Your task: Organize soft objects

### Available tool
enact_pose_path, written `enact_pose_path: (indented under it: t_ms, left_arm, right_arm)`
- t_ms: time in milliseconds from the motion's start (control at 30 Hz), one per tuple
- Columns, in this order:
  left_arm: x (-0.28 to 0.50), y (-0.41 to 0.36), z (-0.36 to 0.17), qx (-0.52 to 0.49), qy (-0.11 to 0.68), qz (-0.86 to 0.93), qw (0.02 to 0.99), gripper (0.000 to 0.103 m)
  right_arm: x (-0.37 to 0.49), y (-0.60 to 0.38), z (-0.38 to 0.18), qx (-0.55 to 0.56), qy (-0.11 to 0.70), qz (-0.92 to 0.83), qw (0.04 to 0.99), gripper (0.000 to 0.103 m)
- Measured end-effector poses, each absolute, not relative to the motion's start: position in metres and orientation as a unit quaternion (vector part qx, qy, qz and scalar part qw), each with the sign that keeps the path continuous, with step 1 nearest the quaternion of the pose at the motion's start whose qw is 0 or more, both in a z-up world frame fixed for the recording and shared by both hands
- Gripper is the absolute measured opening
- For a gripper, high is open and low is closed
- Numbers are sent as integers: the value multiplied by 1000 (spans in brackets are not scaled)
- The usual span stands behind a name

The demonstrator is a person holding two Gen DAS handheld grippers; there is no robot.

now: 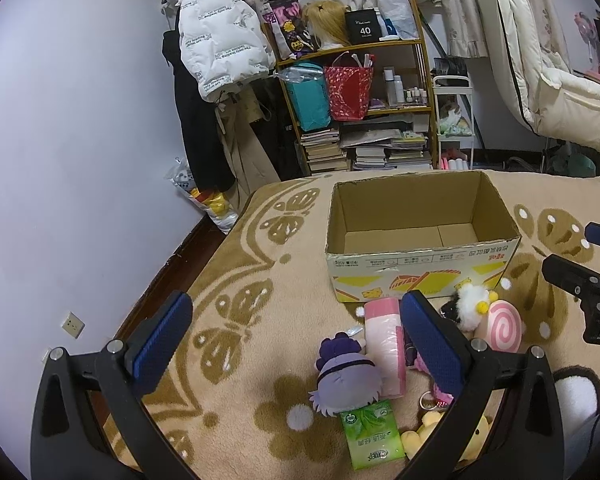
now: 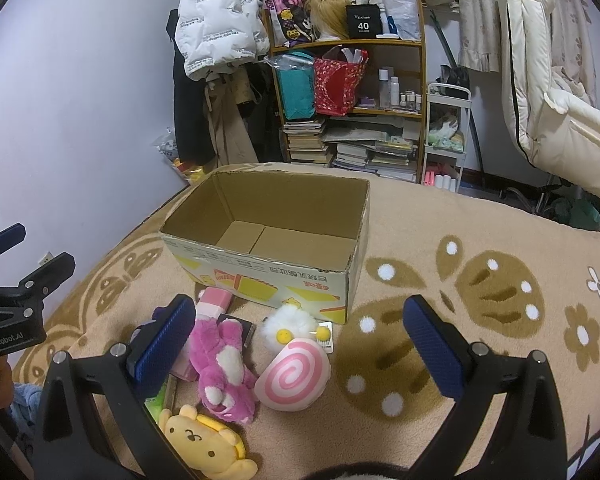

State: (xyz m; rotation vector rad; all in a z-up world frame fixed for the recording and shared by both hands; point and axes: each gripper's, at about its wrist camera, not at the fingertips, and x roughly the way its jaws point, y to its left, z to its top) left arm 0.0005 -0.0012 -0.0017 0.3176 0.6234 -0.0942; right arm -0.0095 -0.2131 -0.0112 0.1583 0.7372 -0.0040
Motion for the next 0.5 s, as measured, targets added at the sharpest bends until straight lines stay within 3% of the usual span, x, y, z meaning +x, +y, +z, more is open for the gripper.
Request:
enact_pose_path:
  t_ms: [500]
  left_arm:
    - [4,-2,1,158,309,-42,937,103]
  right_arm:
    - [-10,-211,-7,73,360,3,930,103]
